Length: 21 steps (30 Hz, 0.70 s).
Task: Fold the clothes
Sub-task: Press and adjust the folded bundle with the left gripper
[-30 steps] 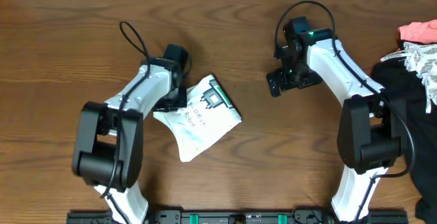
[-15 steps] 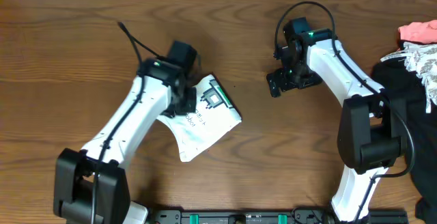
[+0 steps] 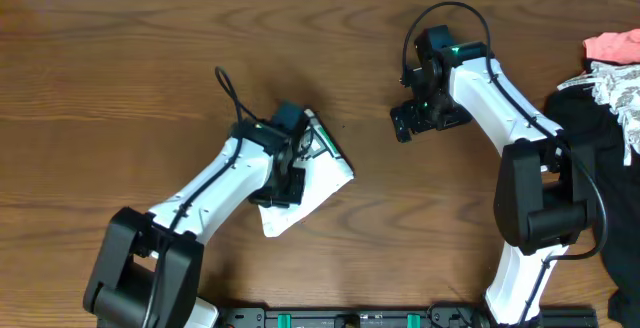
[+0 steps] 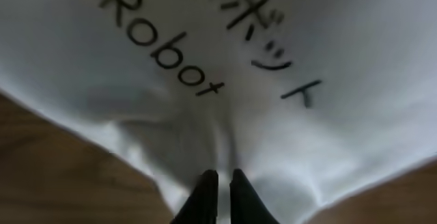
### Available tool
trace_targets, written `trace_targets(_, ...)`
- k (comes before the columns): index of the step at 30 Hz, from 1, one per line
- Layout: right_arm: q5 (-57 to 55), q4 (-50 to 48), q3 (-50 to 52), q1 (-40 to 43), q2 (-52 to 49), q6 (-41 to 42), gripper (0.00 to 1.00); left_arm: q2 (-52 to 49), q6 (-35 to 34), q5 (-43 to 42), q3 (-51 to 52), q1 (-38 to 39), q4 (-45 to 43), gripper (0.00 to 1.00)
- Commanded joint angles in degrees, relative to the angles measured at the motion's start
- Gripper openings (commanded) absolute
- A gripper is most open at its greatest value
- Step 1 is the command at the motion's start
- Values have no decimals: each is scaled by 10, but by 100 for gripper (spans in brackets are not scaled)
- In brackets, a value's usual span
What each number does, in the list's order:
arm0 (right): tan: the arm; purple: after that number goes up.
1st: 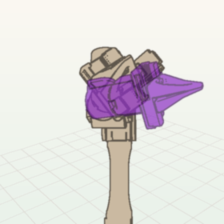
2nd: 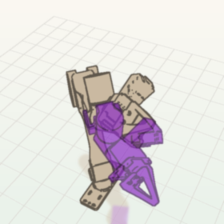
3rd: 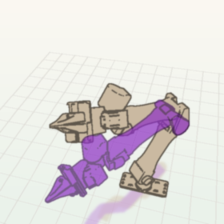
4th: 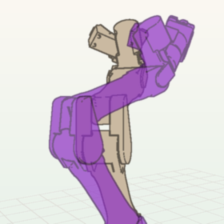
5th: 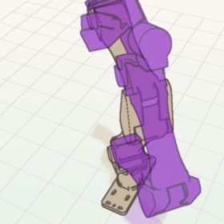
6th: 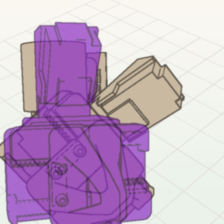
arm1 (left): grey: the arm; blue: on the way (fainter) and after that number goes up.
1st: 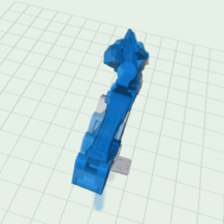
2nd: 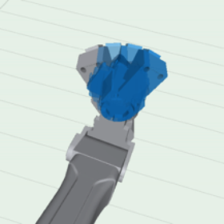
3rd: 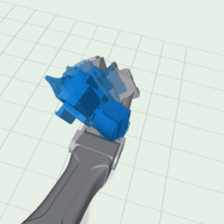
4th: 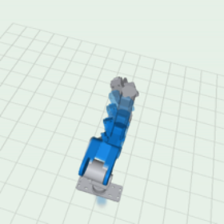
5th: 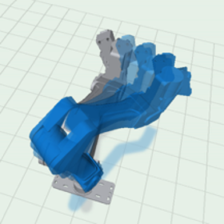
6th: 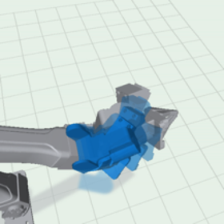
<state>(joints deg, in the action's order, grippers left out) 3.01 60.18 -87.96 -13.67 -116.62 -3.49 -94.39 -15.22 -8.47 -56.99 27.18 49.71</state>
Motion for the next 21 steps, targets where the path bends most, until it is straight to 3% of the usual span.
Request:
trace_targets(1, -2, -2, 5, 5, -4, 7, 99, -5, -23, -1, 51, 2, -32, 10)
trace_targets(9, -2, -2, 5, 5, -4, 7, 99, -4, -28, 5, 130, 1, -102, 10)
trace_targets(13, -2, -2, 5, 5, -4, 7, 99, -3, -26, 5, 91, 1, -93, 10)
trace_targets(21, -2, -3, 7, 5, -4, 6, 99, 25, -24, 5, -70, 1, 12, 10)
